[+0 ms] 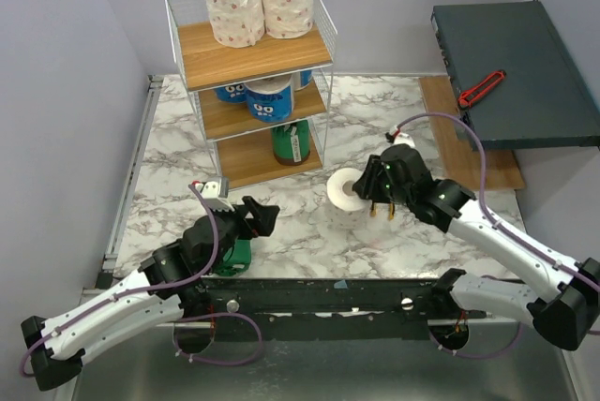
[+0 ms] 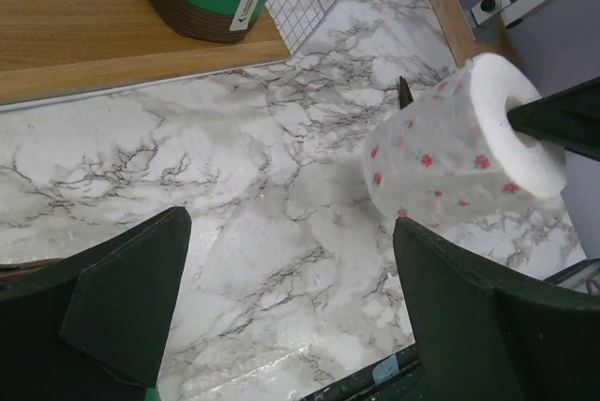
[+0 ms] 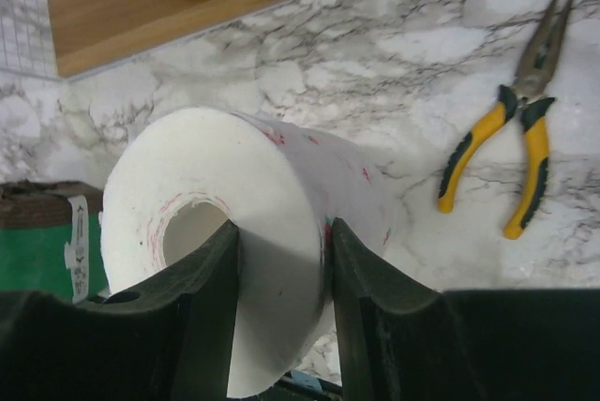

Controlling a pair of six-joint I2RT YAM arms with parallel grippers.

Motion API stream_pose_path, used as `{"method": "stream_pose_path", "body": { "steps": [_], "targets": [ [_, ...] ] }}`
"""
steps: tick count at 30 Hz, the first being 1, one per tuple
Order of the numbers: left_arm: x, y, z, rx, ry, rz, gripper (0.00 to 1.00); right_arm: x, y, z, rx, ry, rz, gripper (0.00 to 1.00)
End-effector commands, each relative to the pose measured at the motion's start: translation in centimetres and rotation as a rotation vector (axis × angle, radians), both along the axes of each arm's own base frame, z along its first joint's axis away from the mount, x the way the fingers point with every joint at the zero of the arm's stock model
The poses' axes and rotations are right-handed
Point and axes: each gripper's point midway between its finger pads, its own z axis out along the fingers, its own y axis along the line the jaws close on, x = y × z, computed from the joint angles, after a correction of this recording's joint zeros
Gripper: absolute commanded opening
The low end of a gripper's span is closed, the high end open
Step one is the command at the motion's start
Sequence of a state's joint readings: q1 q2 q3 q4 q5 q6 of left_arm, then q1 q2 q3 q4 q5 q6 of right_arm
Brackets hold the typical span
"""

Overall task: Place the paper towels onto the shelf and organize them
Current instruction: Adjust the paper towel at the center of the board.

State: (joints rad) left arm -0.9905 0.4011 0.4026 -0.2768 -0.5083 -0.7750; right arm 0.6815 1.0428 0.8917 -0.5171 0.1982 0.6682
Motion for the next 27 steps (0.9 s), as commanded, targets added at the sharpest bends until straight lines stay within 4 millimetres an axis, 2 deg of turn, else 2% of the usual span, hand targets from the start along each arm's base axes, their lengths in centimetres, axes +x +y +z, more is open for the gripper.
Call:
{"method": "stream_pose_path", "body": {
  "steps": [1,4,10,15,23,27],
  "targets": [
    [0.4,-0.3,2.1,-0.033,-0.034,0.011,0.93,-0.3,3.8,-0.1,0.008,0.008,0.08,0.4],
    [0.4,-0.1,2.0,-0.03,-0.028,0.018,0.93,-0.1,5.2,-1.0,0.016,0.034,0.089,0.4],
    [0.2,0.6,1.6,-0.027,-0.026,0.031,0.93,0.7,6.3,-1.5,0.014,0.031,0.063,0.39],
    [0.1,0.9,1.3,-0.025,-0.023,0.039,0.93,0.4,7.3,-3.1,-0.04,0.062,0.061,0.39],
    [0.1,0.8,1.0,-0.023,-0.014,0.036,0.93,0.7,7.2,-5.4,-0.05,0.058,0.025,0.41],
    [0.0,1.0,1.0,-0.015,-0.014,0.038,0.93,0.4,7.4,-5.7,-0.056,0.082,0.036,0.49]
  ]
}}
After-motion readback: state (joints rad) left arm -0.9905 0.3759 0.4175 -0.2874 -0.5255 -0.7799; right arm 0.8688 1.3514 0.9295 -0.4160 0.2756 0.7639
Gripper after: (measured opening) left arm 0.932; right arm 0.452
